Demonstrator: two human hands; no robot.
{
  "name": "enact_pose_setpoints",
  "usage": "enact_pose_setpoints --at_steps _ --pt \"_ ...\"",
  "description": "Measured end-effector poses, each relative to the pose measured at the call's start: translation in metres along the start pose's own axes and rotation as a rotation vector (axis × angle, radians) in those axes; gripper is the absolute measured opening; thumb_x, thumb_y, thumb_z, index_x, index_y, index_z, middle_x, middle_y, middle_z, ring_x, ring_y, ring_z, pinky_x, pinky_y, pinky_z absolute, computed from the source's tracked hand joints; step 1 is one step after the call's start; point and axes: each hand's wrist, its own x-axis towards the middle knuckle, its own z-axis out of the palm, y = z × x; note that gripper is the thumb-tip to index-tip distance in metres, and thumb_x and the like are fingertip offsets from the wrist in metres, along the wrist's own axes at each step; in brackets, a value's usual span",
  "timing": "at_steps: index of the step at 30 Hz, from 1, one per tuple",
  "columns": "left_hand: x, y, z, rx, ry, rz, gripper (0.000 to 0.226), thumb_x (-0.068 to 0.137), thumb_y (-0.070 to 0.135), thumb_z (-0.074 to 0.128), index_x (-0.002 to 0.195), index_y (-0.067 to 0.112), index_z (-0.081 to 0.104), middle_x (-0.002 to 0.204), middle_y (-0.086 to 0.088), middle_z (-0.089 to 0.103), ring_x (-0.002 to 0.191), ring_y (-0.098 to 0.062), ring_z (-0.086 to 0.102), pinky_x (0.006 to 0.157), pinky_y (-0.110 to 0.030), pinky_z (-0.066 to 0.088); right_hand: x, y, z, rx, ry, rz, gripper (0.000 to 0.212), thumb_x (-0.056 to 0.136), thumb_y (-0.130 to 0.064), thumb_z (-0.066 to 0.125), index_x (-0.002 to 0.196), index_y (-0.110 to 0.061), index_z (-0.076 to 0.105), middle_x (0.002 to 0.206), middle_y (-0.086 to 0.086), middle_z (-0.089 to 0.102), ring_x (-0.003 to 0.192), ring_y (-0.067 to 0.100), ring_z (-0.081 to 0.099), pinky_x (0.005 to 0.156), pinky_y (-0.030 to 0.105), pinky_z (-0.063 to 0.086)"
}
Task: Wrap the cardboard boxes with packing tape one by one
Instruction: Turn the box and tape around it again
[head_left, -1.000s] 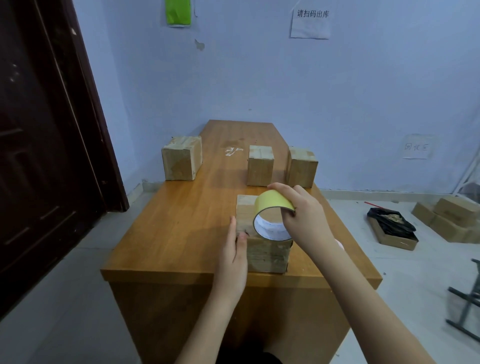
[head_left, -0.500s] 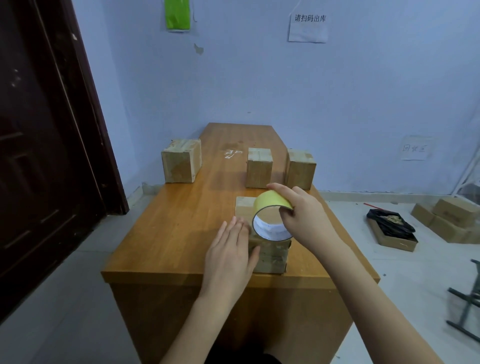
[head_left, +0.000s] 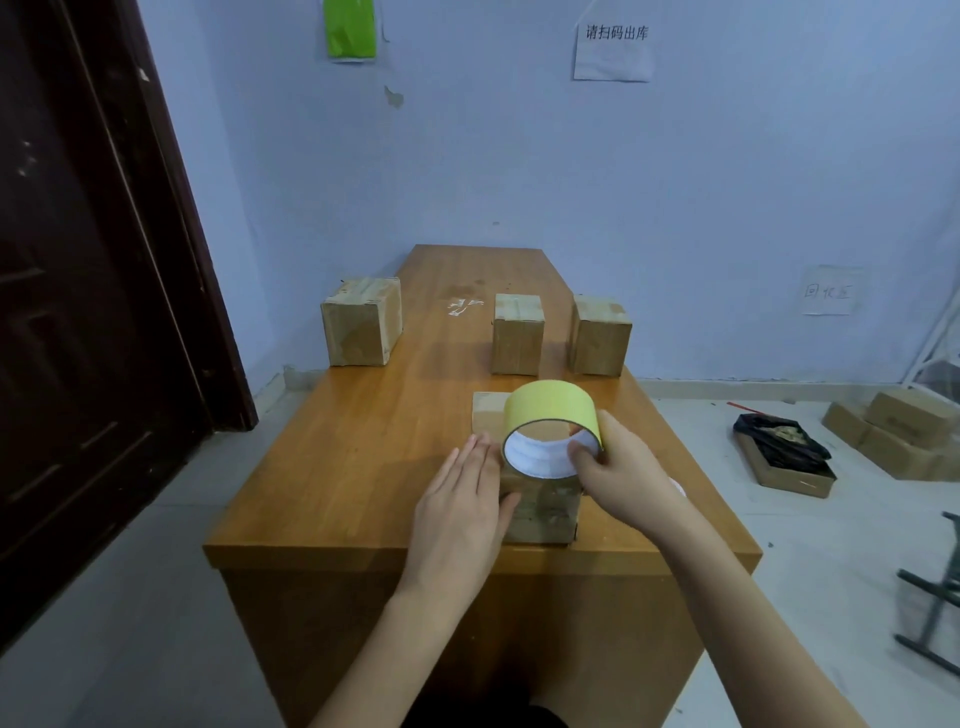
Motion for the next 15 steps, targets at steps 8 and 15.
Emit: enact_pose_setpoints --at_steps 8,15 --pt "0.002 -0.009 -0.004 -0.044 -0.006 0.023 0.057 0.071 0.028 0.080 0.117 0.000 0.063 0.116 -0.012 0.065 0.108 -0.022 0.062 0.095 -0.032 0.038 -0.001 0.015 -0.021 0.519 -0.014 0.207 0.005 0.098 -0.011 0.045 0.101 -0.008 0.049 0.108 0.018 0.051 0.094 0.027 0.058 0.056 0.029 0.057" --pt "0.003 -0.029 -0.015 -0.045 -0.093 -0.118 0.063 0.083 0.048 0.063 0.134 0.014 0.049 0.141 -0.003 0.047 0.134 -0.018 0.038 0.107 -0.028 0.013 0.009 -0.007 0.010 0.554 -0.118 0.193 0.006 0.097 -0.019 0.050 0.100 -0.021 0.055 0.106 0.006 0.056 0.095 0.018 0.058 0.060 0.023 0.057"
